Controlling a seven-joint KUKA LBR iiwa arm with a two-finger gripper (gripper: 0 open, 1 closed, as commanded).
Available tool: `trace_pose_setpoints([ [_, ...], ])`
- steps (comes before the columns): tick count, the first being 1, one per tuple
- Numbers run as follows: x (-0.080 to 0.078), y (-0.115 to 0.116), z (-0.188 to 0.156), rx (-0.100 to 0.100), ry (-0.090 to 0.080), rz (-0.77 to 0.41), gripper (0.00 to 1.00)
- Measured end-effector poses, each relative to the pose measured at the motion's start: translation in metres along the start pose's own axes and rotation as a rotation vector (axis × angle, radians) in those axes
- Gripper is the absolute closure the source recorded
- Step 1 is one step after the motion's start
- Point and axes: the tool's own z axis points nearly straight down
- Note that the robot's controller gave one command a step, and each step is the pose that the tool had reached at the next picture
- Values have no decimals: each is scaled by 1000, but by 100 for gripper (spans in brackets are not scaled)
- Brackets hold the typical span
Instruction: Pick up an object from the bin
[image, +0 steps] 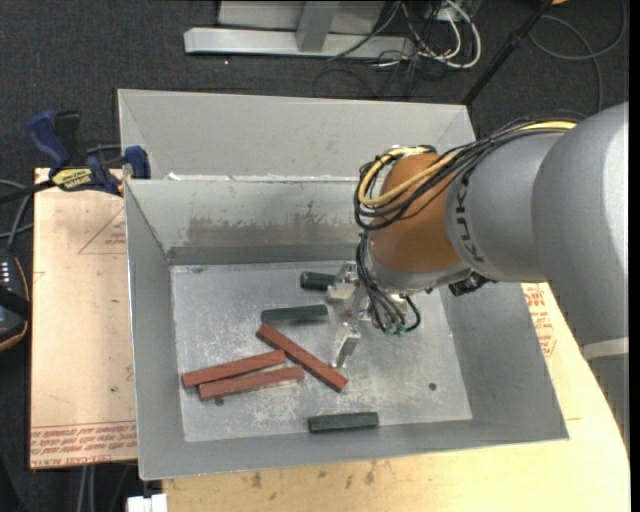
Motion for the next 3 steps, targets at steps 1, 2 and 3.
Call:
trace_pose_setpoints([
  [1, -37, 60, -3, -3, -9, -67, 100],
  [2, -37, 60, -3, -3, -9, -67, 100],
  [3, -67, 64, -182, -1, 0, -52, 100],
])
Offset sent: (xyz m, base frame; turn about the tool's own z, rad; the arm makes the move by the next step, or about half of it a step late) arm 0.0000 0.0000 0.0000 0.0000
